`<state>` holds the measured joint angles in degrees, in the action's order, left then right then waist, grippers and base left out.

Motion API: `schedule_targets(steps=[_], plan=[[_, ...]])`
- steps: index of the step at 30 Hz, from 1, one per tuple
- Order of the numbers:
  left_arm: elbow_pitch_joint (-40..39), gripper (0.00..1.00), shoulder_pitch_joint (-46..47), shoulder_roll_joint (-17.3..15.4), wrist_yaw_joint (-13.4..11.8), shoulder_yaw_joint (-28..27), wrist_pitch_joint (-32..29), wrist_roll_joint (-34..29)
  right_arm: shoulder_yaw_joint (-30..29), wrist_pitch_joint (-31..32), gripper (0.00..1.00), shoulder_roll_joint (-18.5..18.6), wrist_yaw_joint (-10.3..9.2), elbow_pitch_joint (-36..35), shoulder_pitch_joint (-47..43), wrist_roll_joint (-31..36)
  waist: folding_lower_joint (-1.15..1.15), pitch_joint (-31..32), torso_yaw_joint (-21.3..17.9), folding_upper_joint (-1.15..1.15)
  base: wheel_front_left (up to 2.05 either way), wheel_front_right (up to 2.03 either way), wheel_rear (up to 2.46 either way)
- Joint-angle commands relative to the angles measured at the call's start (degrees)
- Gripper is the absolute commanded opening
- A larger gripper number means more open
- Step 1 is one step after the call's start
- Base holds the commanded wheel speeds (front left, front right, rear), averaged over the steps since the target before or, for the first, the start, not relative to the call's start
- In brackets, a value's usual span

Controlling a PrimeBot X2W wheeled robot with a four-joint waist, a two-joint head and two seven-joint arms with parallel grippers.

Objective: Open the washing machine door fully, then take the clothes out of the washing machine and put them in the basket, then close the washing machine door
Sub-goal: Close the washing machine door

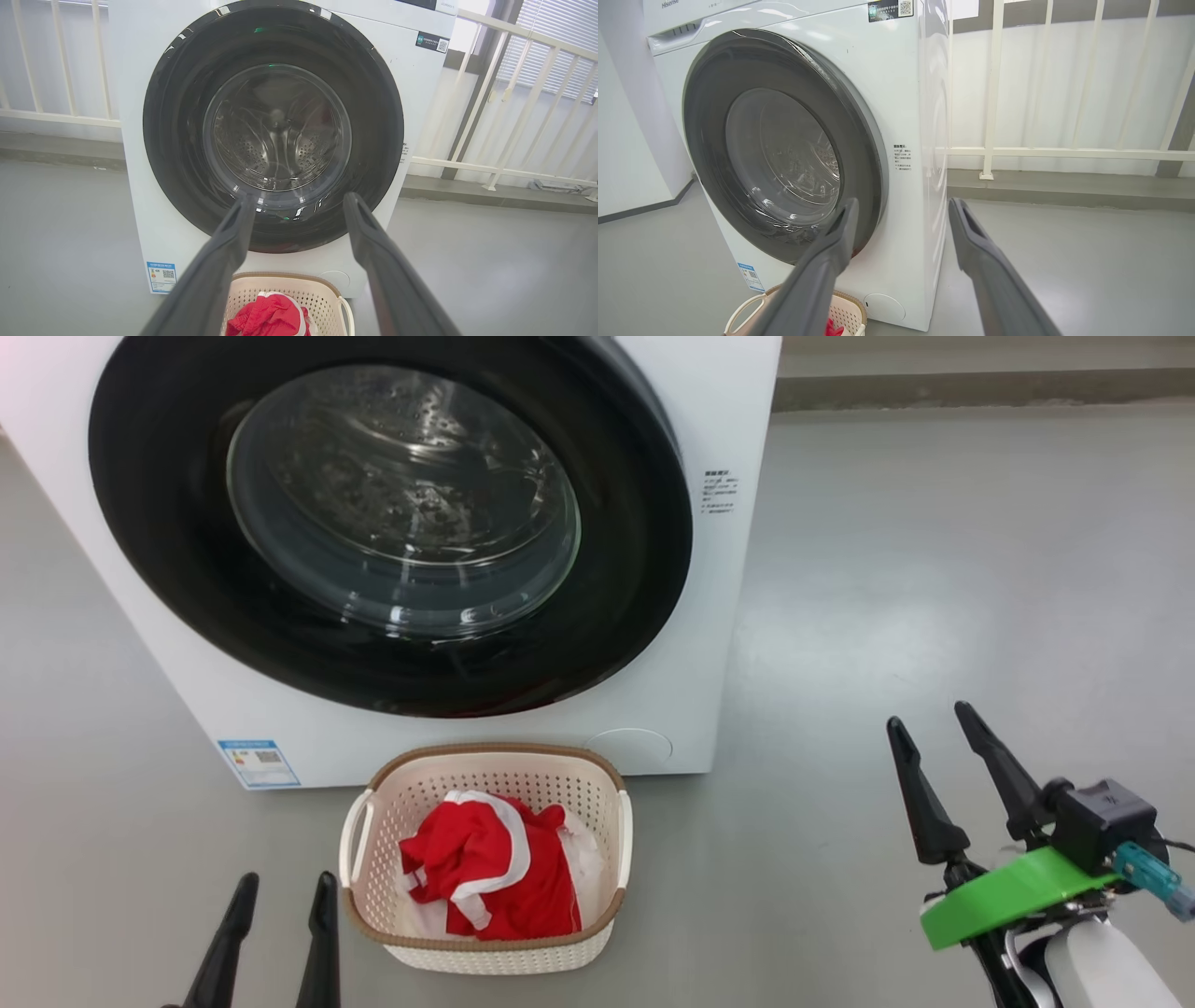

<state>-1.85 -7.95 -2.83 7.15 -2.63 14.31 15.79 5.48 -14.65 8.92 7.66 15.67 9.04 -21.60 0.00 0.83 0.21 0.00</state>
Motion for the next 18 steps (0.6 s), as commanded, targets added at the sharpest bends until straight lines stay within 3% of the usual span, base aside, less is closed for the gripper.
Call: schedule_targets(steps=[1, 18], plan=[[-1.8, 1.00, 0.8, -0.6, 0.3, -2.2, 0.7, 0.4, 1.7, -0.3, 1.00, 0.6, -0.17, -2.1, 0.4, -0.4, 0.00, 0.7, -0.7, 0.00, 0.00, 0.00, 0.00], [-3.0, 1.00, -3.3, -0.4, 0.3, -3.8, 0.7, -1.9, 5.8, -0.3, 1.00, 4.2, -0.17, -12.5, -10.0, -2.2, 0.00, 2.7, -2.3, 0.00, 0.00, 0.00, 0.00]])
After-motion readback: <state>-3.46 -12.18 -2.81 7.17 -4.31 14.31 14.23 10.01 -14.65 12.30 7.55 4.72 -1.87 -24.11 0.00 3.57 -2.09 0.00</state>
